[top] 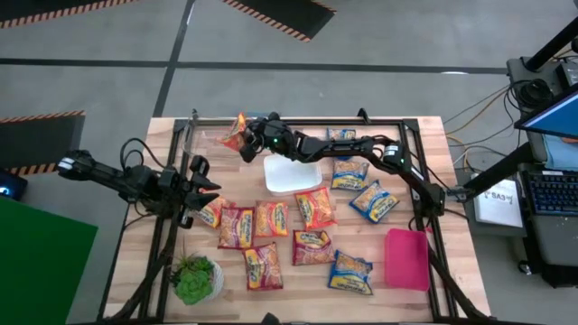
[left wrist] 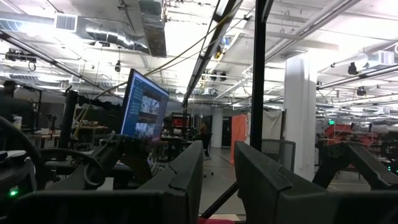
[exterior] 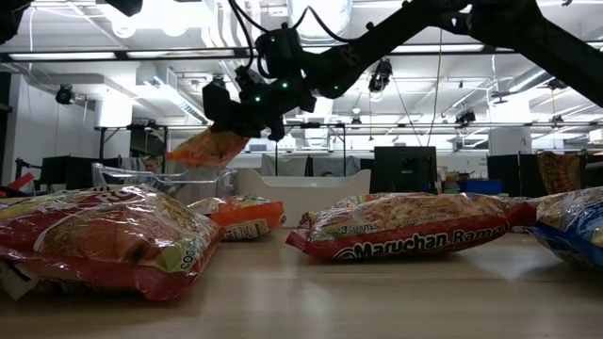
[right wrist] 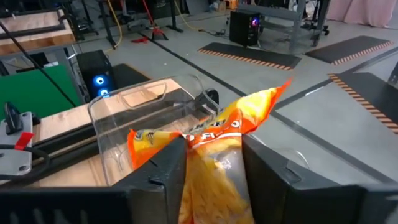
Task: Sort Maruchan noodles
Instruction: Put the orange noodle pack into the transparent bin, then put the red noodle pack into the pink bin
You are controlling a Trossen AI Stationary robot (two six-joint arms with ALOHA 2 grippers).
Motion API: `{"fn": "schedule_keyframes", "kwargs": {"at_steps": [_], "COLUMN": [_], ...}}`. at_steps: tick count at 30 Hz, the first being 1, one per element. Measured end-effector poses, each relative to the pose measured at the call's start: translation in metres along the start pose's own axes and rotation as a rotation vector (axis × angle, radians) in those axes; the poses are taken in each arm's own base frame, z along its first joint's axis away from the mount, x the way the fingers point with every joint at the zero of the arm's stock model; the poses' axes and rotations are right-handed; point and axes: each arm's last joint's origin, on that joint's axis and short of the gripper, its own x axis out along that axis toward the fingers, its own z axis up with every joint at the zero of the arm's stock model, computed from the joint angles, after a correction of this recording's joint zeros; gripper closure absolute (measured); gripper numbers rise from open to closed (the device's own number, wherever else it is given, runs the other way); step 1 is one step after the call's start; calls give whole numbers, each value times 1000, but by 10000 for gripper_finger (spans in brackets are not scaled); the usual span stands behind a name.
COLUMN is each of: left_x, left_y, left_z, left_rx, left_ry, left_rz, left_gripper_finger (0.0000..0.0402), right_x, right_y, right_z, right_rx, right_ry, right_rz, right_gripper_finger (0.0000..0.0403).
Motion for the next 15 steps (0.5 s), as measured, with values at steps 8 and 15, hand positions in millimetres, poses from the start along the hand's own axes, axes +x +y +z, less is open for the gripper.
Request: {"fn": "schedule_keyframes", "kwargs": {"at_steps": [8,15], "left_x": [0,0], "left_y": [0,0], "left_z": [0,-1], "left_rx": [0,1], "left_ry": [0,16], "left_rz": [0,0], "left_gripper_finger": [327,327], "right_x": [0,-7], "right_y": [-1,0], "right_z": [0,12], "right_rx": [6,-23], "right_ry": [1,20], "right_rz": [-2,48], "right_gripper_finger": [229,225]}}
